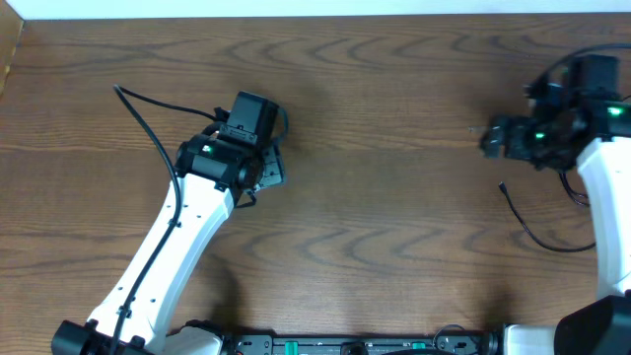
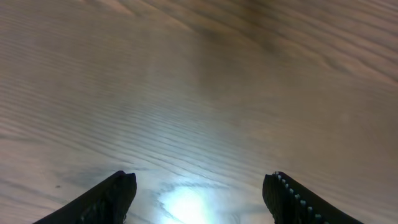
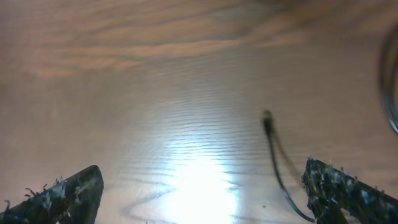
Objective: Untangle cables
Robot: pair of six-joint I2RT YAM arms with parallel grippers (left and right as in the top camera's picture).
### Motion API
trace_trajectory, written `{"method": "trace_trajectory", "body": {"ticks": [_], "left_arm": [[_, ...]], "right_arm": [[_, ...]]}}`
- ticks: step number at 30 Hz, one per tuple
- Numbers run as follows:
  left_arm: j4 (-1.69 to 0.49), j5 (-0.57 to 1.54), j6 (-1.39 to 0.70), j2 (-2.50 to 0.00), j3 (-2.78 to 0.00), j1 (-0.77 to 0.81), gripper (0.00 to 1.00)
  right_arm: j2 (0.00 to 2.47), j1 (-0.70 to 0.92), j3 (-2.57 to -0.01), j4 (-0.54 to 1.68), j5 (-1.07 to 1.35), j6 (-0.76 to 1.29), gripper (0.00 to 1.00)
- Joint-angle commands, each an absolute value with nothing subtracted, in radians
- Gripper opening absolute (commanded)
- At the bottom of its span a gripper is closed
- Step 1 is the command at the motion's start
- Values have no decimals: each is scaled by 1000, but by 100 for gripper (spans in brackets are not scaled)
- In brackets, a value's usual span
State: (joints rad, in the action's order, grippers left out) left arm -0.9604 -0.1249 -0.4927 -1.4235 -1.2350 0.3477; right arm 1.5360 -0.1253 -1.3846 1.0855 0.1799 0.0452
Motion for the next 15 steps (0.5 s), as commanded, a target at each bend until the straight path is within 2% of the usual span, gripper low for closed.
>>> {"method": "trace_trajectory", "body": {"ticks": [1, 5, 11, 15], "left_arm": [[-952, -226, -480, -1431, -1252, 303, 71], [-952, -192, -478, -1464, -1252, 225, 71], [-1005, 194, -262, -1524, -1252, 134, 73], [-1079, 265, -176, -1526, -1252, 118, 73]], "right_arm": [[1536, -40, -1386, 1084, 166, -24, 99], [1539, 7, -1386, 1079, 160, -22, 99], [1539, 20, -1374, 1149, 155, 31, 99], [1539, 21, -1345, 1233, 123, 105, 99]]}}
